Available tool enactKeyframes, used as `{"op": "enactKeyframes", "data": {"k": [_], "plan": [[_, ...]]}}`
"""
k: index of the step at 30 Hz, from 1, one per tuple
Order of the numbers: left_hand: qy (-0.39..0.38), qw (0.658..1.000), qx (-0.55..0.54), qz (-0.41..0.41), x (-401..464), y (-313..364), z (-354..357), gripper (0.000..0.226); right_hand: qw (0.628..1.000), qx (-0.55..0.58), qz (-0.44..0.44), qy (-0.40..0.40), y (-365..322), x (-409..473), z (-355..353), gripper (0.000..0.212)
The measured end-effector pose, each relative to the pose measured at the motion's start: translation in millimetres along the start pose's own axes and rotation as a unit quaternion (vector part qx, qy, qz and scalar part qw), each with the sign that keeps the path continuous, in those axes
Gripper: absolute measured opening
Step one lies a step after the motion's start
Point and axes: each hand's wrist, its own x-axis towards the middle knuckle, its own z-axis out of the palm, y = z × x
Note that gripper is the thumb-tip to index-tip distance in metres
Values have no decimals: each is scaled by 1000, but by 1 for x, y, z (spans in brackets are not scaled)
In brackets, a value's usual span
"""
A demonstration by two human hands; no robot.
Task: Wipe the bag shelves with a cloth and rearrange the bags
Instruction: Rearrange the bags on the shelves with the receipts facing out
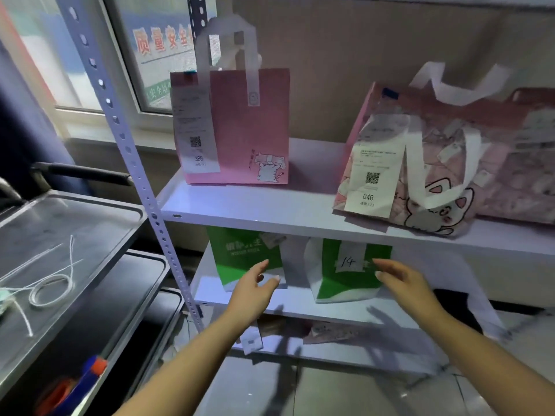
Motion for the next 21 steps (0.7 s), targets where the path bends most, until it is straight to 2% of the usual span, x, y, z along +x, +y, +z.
{"op": "enactKeyframes", "data": {"k": [5, 11, 21], "plan": [[-18, 1000, 15, -16, 24, 9, 30, 56, 996, 3, 77, 43, 27, 22, -24, 39], [-21, 999, 9, -33, 66, 20, 62, 57, 989, -16, 148, 7, 58, 67, -38, 65], [-13, 998, -31, -45, 125, -14, 132, 55, 985, 5, 169, -32, 125, 139, -20, 70]]}}
